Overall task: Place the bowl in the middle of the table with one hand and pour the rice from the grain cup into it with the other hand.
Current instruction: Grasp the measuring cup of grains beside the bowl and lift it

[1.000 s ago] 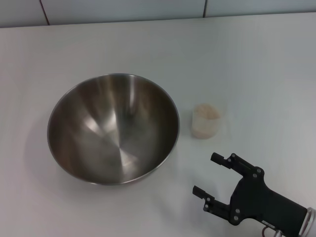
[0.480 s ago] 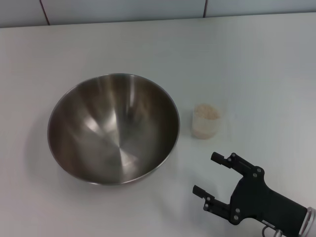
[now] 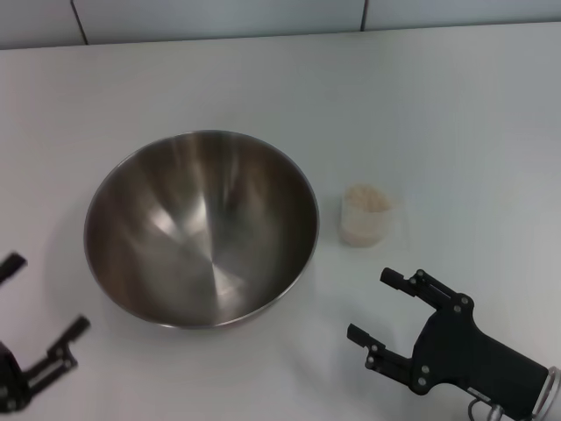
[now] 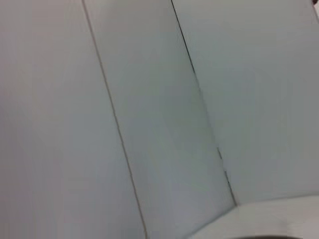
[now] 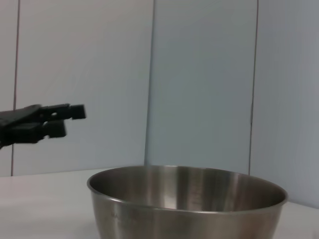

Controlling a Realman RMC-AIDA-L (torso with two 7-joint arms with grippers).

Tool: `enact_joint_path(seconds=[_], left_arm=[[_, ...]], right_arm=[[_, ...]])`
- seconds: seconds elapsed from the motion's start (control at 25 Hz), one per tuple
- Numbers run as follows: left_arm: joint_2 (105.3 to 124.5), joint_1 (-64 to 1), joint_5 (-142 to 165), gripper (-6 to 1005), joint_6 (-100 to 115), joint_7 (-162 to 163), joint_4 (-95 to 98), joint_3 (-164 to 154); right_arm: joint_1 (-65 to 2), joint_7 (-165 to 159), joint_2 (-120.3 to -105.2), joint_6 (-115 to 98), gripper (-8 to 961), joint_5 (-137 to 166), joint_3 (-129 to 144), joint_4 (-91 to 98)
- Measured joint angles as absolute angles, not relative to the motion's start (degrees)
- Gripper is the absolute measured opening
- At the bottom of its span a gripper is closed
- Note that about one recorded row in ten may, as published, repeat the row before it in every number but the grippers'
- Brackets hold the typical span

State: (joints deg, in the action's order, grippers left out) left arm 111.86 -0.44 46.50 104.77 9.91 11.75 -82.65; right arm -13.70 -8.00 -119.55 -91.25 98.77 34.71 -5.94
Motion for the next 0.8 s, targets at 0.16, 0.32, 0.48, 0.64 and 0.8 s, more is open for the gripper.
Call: enact_joint_path(seconds=[0.16,0.32,0.48,0.64,0.8], left_arm=[[111.51,-0.18,49.3,842,104.77,10.23,9.47,-82.65],[111.8,-0.77,50.61,842,103.65,9.99,6.63,-82.65],[111.99,-0.98,51.16,842,101.89,9.82,6.12,-82.69],[112.35,-1.05,51.61,842,99.1,10.03,5.96,-82.71],[112.52,-1.51,51.65,842,97.54,10.18,5.89,-82.7]], right_arm=[[-13.7,-8.0,-119.53,-90.95,767,98.77,34.58,-5.97],[-13.72,-8.0,-119.53,-90.81,767,98.77,34.53,-5.98],[-13.68,-8.0,-119.5,-90.98,767,98.78,34.48,-5.98],[-12.99,-7.84,-119.46,-91.33,766,98.78,33.35,-5.95],[-10.4,-5.65,-119.48,-93.5,766,98.79,27.52,-6.0]])
